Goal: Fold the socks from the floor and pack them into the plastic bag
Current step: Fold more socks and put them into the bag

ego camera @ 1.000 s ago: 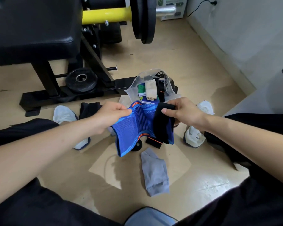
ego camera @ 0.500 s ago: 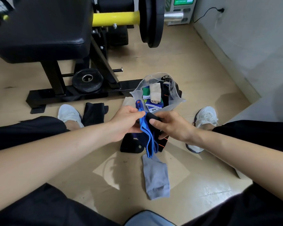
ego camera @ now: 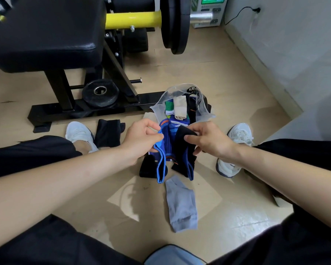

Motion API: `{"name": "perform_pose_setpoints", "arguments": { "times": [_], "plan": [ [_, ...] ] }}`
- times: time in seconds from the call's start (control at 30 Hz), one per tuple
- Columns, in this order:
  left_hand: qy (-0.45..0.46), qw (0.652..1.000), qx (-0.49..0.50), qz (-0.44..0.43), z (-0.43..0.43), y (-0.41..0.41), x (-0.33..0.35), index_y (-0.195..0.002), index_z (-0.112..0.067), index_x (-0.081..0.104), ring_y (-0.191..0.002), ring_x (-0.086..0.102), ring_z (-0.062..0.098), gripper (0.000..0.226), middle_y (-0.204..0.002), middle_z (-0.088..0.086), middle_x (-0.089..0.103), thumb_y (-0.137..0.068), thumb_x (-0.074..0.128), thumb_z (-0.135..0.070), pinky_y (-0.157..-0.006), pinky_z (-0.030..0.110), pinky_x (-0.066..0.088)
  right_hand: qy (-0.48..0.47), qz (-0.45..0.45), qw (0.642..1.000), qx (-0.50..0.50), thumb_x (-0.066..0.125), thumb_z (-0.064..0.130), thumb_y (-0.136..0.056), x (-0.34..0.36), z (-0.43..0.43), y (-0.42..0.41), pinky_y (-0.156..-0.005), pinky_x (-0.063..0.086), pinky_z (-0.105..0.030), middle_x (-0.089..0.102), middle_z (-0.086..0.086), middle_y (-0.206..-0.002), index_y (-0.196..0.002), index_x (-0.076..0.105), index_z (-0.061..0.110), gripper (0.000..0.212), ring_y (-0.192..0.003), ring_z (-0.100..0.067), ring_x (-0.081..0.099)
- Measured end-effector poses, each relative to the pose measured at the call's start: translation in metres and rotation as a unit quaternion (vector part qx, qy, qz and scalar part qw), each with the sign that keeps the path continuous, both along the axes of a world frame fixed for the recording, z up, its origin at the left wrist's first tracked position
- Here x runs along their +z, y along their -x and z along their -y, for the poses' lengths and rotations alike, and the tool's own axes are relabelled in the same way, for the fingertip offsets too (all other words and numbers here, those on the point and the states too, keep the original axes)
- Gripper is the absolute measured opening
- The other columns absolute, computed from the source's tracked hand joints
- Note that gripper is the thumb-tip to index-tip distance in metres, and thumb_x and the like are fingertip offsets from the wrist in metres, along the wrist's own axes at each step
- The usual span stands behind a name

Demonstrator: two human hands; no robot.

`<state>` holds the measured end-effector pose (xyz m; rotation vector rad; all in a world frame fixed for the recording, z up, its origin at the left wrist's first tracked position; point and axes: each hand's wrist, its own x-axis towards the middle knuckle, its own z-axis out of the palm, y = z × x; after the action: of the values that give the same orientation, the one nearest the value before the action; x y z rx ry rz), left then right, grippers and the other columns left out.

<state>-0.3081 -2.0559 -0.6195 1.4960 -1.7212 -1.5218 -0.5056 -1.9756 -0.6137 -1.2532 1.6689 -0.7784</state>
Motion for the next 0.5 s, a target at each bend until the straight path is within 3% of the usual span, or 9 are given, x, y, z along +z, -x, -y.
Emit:
{"name": "perform_pose_setpoints", "arguments": {
  "times": [0.13,0.23,0.33,0.43,0.5],
  "plan": [
    [-0.039,0.996,-0.036,-0.067,-0.01,0.008,0.006,-0.105,-0.009,0.066,-0.07,0.067,0.014,0.01,-0.088,0.013,0.065,-0.096,0.064,-0.005,-0.059,0.025,0.057,-0.008,0.049,0.998,0.037,0.062,0.008,-0.095,-0.004,-0.001,-0.01,-0.063,0.058,-0.031,0.068,-0.013,-0.083,-0.103,0.068,0.003,0.012,-0.073,-0.013,0.065],
    [-0.062,0.989,-0.094,-0.095,-0.01,0.004,0.008,-0.126,-0.015,0.065,-0.073,0.07,0.012,0.038,-0.094,0.01,0.064,-0.095,0.052,0.005,-0.07,0.025,0.06,-0.009,0.048,0.997,0.052,0.06,0.007,-0.096,-0.003,-0.002,-0.008,-0.065,0.059,-0.036,0.067,-0.004,-0.08,-0.108,0.068,0.004,0.014,-0.071,-0.008,0.063],
    [-0.012,0.981,-0.184,-0.064,-0.004,-0.005,0.002,-0.135,-0.022,0.061,-0.079,0.069,0.014,0.057,-0.096,0.005,0.064,-0.088,0.063,0.01,-0.077,0.022,0.057,-0.025,0.058,0.995,0.078,0.057,0.005,-0.098,0.004,-0.004,-0.001,-0.064,0.059,-0.036,0.065,-0.002,-0.083,-0.115,0.066,0.004,0.02,-0.07,-0.005,0.063],
    [0.079,0.972,-0.22,-0.006,0.0,-0.008,-0.001,-0.116,-0.021,0.07,-0.068,0.063,0.01,0.039,-0.083,0.0,0.066,-0.086,0.072,0.003,-0.065,0.018,0.05,-0.034,0.062,0.991,0.111,0.057,0.005,-0.098,0.01,-0.006,0.0,-0.063,0.06,-0.034,0.067,-0.007,-0.093,-0.12,0.065,0.006,0.024,-0.076,-0.006,0.064],
    [0.133,0.968,-0.21,0.015,0.005,-0.01,-0.002,-0.098,-0.027,0.072,-0.065,0.061,0.007,0.027,-0.079,0.0,0.07,-0.085,0.077,-0.004,-0.067,0.019,0.049,-0.036,0.064,0.989,0.127,0.057,0.004,-0.098,0.012,-0.006,0.001,-0.067,0.061,-0.035,0.069,-0.013,-0.1,-0.122,0.064,0.007,0.025,-0.082,-0.009,0.065]
  ]
}}
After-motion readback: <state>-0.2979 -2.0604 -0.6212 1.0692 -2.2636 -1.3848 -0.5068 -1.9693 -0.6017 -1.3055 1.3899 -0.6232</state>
